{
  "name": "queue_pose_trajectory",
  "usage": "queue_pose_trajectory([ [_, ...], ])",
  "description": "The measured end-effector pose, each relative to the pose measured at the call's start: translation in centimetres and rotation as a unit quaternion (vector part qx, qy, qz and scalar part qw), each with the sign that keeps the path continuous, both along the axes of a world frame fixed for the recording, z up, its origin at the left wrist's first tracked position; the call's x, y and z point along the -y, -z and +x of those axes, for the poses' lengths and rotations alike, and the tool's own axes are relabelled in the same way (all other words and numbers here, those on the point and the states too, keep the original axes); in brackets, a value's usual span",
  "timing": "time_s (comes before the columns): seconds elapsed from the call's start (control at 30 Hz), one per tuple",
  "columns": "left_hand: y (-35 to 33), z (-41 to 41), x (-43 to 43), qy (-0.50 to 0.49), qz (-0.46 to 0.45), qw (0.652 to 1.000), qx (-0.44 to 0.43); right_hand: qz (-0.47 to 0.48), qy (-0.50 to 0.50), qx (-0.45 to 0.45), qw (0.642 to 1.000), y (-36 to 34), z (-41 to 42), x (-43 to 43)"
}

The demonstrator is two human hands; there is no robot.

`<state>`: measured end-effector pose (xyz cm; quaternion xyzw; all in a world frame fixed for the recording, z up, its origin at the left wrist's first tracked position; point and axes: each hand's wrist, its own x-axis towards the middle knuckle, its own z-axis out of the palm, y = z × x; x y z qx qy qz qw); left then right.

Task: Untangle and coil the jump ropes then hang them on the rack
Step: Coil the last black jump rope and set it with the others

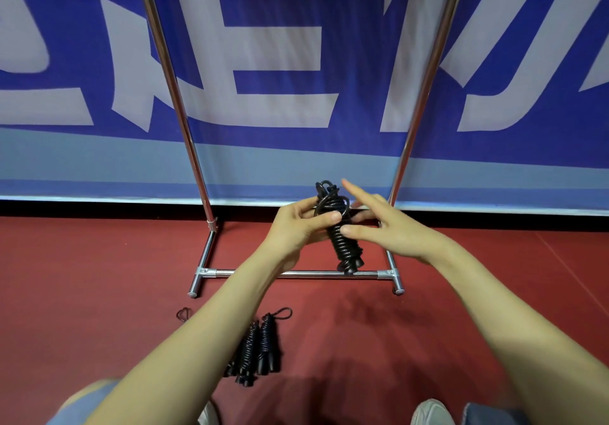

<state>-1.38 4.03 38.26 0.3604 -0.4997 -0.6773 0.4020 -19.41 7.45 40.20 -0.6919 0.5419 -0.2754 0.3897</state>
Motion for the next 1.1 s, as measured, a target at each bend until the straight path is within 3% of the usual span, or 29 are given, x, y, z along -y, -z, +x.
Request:
queue_pose_trajectory([
  [0.07,0.0,0.4,0.3,0.034,0.006,0.999,0.025,-0.046,-0.027,0.033,0.998,-0.4,-0.2,-0.3],
  [0.13,-0.2,0.7,0.5,0.071,-0.009,0.996,0.058,-0.09,-0.045,0.011,0.995,-0.6,-0.4,-0.4],
  [0.3,-0.5,1.0,0.2,0.079,-0.022,0.994,0.072,-0.128,0.0,0.011,0.992,-0.4,-0.5,0.1],
  [0.6,-0.3,1.1,-0.1,0.09,-0.019,0.994,0.051,-0.122,0.112,0.093,0.982,0.5,0.3,0.8],
  [0.7,-0.1,1.0,0.1,0.054,-0.02,0.998,0.033,-0.113,0.126,0.12,0.978,0.7,0.6,0.9],
  [0.83,0.2,0.4,-0.2,0.008,-0.017,0.999,0.028,-0.046,0.122,0.23,0.964,0.7,1.3,0.6],
  [0.9,0.4,0.0,-0.6,-0.02,-0.001,1.0,0.013,-0.085,0.133,0.18,0.971,0.9,1.9,0.6],
  [1.0,0.4,-0.3,-0.7,-0.033,0.006,0.999,0.018,-0.219,0.16,-0.006,0.962,0.8,2.4,0.6],
  [1.1,0.4,-0.3,-0.8,-0.028,-0.007,0.999,0.039,-0.235,0.144,-0.049,0.96,0.6,2.3,0.6],
])
